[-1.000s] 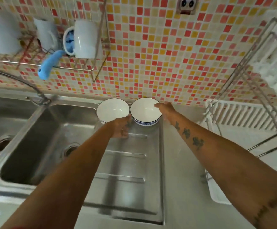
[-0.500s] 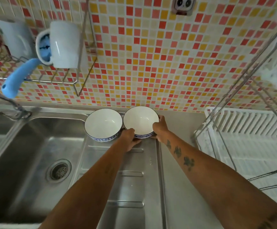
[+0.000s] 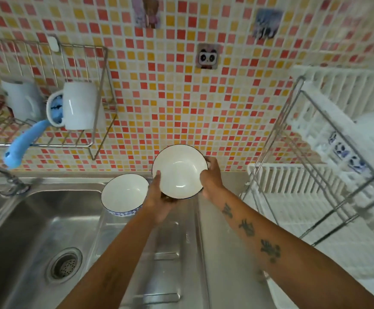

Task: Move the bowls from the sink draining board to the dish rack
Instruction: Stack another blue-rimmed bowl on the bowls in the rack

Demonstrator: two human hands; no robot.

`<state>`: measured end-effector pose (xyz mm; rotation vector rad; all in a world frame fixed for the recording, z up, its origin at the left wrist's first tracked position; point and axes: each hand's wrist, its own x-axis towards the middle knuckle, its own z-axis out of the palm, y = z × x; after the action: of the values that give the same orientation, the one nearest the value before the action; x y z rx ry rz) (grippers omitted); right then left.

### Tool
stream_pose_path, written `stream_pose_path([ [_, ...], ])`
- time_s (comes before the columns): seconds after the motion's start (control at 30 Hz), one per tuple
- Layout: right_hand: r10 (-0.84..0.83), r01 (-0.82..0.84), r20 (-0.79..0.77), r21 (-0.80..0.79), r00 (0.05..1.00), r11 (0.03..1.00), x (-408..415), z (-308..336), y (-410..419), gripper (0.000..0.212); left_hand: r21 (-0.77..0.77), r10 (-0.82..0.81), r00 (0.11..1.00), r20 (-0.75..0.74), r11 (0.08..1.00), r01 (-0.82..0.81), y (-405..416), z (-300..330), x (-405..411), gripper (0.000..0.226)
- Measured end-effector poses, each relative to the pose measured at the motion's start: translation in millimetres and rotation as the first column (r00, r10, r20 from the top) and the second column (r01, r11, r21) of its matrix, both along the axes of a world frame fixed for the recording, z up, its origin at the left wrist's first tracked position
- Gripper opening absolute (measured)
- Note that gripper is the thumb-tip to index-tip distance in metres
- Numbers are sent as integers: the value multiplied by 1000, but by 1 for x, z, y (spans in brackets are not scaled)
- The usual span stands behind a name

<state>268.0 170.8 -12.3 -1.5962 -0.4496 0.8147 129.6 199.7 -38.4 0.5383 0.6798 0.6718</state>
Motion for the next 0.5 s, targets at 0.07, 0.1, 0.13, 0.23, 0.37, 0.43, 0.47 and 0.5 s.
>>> stream_pose_path([
  [0.07,15,-19,42,112,999,994,-5,42,-17,48,74,-40,994,104,997,33,-6,37,-11,53],
  [0.1,24,-36,72,163,997,986,-9,64,-28,49,109,-56,989,137,993,41,-10,56,-17,54],
  [0.13,40,-62,104,223,994,973,-12,87,-40,51,134,-85,984,158,989,64,-16,78,-22,56],
  [0.23,93,-184,247,380,965,906,-21,154,-82,58,236,-204,960,190,959,157,-44,144,-29,55],
  [0.37,41,-265,447,451,894,852,-18,225,-146,57,321,-326,926,191,912,255,-93,211,-25,64],
  [0.43,-1,-272,507,463,862,843,-8,249,-179,58,339,-408,899,161,878,338,-115,232,-16,75],
  [0.47,-20,-272,530,468,848,841,-1,258,-196,58,345,-470,870,147,849,400,-126,239,-10,81],
  [0.5,-38,-269,544,473,838,839,7,265,-211,59,348,-531,835,142,817,460,-136,245,-2,86],
])
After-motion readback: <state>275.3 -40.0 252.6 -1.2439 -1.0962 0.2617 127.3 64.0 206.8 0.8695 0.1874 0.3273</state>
